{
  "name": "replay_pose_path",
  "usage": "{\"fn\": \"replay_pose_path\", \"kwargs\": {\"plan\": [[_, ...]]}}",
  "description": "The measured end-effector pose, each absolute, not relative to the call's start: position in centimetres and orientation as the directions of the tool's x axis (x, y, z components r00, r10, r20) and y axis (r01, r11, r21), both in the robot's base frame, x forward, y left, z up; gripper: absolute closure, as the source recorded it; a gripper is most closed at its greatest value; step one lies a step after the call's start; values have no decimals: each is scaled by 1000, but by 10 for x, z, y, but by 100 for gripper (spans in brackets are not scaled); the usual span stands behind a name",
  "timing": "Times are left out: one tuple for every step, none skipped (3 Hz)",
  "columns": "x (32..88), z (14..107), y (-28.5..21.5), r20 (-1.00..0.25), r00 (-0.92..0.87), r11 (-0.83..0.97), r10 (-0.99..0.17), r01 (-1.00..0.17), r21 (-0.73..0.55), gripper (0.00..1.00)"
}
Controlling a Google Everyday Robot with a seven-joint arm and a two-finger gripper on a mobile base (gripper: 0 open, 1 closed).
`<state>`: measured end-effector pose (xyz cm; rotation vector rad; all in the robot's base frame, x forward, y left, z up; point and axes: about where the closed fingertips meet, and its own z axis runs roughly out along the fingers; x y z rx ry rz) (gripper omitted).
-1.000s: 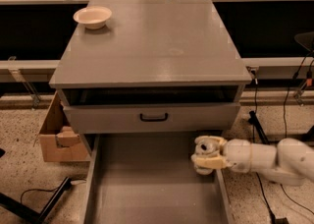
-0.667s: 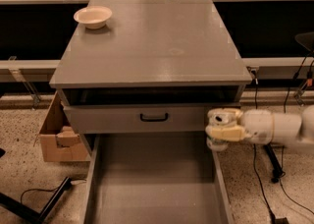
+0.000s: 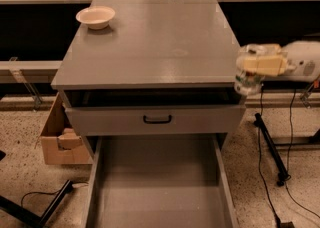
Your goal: Pick 7up can from middle drawer and place on counter
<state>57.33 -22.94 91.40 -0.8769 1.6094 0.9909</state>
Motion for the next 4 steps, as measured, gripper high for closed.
{"fn": "replay_pose_path", "kwargs": {"plan": [[608,1006,-233,-988,-149,511,-36,-852,111,100],[647,1024,-209,-994,-106,598,-34,-799,65,100],[685,1020,-178,-997,-71,658,-39,-752,28,100],[717,991,-162,-998,-55,709,-12,-704,30,100]]}}
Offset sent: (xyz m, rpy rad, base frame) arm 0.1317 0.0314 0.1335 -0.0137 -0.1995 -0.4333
